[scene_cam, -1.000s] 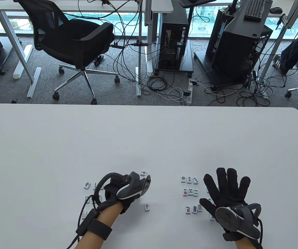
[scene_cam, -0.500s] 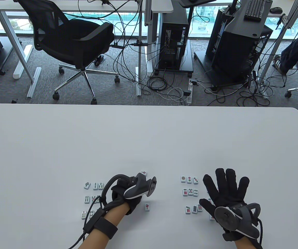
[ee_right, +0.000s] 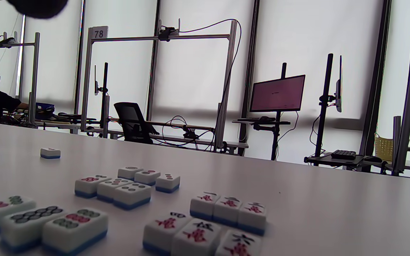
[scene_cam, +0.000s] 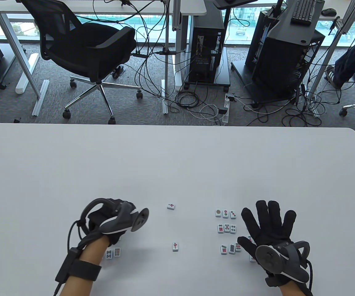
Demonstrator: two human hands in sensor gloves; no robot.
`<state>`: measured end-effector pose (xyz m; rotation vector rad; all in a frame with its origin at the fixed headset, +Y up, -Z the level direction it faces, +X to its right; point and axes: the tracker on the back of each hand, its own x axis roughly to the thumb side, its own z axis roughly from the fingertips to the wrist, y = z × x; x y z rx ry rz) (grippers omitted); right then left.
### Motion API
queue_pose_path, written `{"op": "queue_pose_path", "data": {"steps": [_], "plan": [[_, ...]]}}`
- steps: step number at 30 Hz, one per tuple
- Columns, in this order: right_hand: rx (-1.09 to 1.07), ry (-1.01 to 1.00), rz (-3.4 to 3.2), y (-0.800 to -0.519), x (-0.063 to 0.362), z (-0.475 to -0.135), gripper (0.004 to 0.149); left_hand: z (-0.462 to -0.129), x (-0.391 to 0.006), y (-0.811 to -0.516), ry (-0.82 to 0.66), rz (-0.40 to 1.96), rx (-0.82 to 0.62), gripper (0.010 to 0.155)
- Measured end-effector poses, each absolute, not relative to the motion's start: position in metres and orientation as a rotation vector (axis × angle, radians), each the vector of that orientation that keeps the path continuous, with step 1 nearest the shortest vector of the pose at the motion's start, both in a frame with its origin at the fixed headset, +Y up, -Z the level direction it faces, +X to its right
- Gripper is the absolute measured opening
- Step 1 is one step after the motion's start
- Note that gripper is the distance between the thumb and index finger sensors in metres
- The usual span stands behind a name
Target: Mahjong suit sorting
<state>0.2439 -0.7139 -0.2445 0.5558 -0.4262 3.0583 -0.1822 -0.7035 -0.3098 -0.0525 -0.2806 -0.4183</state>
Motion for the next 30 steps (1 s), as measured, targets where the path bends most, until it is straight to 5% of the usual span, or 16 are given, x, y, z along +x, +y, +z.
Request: {"op": "queue_pose_path", "data": {"steps": [6,19,30], "plan": [[0.562,-0.408,3.075,-0.717,0.243,-0.246,0.078,-0.292,-0.244,-0.725,-0.154,-0.464,-0.155,0.06],[0.569,-0.378,3.092,-0.72,0.241,-0.246,0.078,-0.278,-0.261,-0.757,-0.126,-0.416,-0.261,0.063],[0.552,-0.382,3.071,-0.719,0.243,-0.246,0.078,-0.293,-0.234,-0.701,-0.12,-0.402,-0.175,0.062]]}}
